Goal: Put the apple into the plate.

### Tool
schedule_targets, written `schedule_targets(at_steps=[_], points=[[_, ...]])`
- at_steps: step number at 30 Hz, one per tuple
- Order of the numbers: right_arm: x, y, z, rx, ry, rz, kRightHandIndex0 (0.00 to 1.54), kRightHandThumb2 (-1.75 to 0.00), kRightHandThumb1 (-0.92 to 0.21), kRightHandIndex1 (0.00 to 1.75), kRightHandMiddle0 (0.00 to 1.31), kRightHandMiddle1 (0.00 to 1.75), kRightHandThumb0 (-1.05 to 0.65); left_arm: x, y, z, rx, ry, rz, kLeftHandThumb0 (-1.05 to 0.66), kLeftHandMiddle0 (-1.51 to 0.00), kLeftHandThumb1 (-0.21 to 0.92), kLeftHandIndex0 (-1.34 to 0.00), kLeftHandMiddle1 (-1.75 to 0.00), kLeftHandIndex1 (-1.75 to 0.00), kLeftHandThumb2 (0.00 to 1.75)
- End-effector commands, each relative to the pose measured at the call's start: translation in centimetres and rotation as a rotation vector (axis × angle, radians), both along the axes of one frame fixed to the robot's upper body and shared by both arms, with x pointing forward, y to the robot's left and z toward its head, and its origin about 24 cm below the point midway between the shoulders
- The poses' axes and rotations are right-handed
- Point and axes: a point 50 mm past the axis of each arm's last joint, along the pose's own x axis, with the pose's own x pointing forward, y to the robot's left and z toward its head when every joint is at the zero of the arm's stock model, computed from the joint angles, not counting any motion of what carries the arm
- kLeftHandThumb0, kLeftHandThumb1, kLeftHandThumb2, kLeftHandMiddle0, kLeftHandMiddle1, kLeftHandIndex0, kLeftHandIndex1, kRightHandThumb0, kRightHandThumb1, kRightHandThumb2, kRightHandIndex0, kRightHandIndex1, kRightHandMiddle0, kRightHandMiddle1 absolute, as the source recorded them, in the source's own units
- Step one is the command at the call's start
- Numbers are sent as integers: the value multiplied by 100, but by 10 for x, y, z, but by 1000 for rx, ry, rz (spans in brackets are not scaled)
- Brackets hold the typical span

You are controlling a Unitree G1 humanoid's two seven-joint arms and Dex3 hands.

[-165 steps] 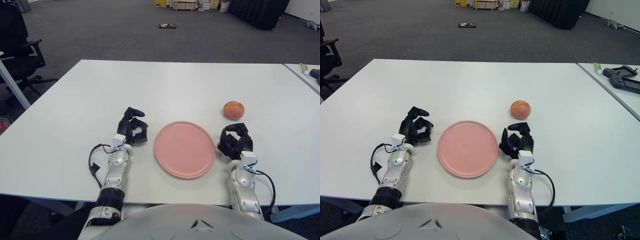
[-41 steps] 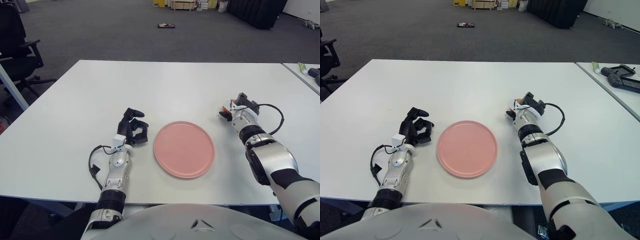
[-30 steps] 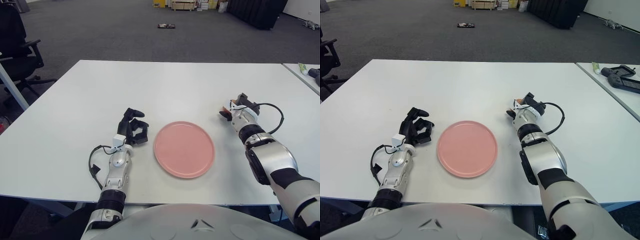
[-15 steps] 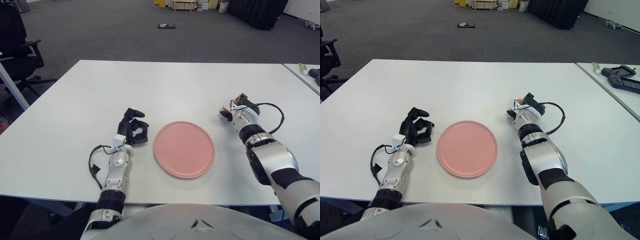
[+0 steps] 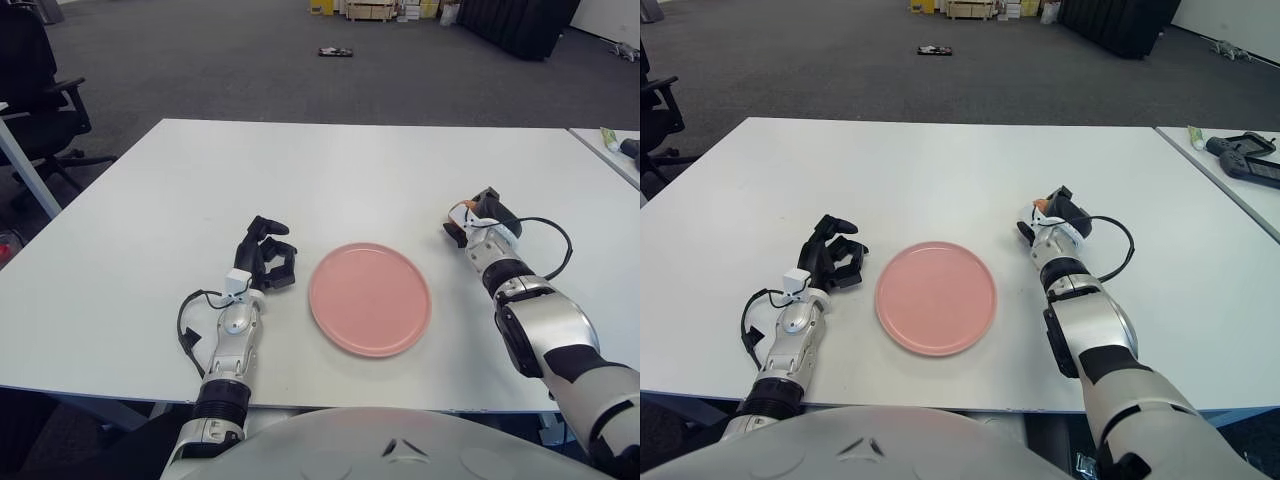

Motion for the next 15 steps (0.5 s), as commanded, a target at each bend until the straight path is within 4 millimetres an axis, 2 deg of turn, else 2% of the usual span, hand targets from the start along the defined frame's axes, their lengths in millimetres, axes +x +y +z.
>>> schedule_targets(at_steps=[1, 4, 15], points=[[-22, -1, -26, 97, 41, -75, 84, -155, -8, 162, 55, 175, 0, -6, 3, -8, -3, 46, 8, -1, -69, 32, -45, -148, -175, 123], [-21, 0, -25, 133, -7, -94, 85, -157, -7, 162, 56, 175, 0, -6, 3, -8, -11, 46, 8, -1, -68, 32, -45, -149, -175, 123], [-19, 0, -18, 563, -301, -185, 85, -159, -5, 163, 58, 175, 0, -6, 3, -8, -3, 36, 9, -1, -69, 34, -43, -147, -175, 122]])
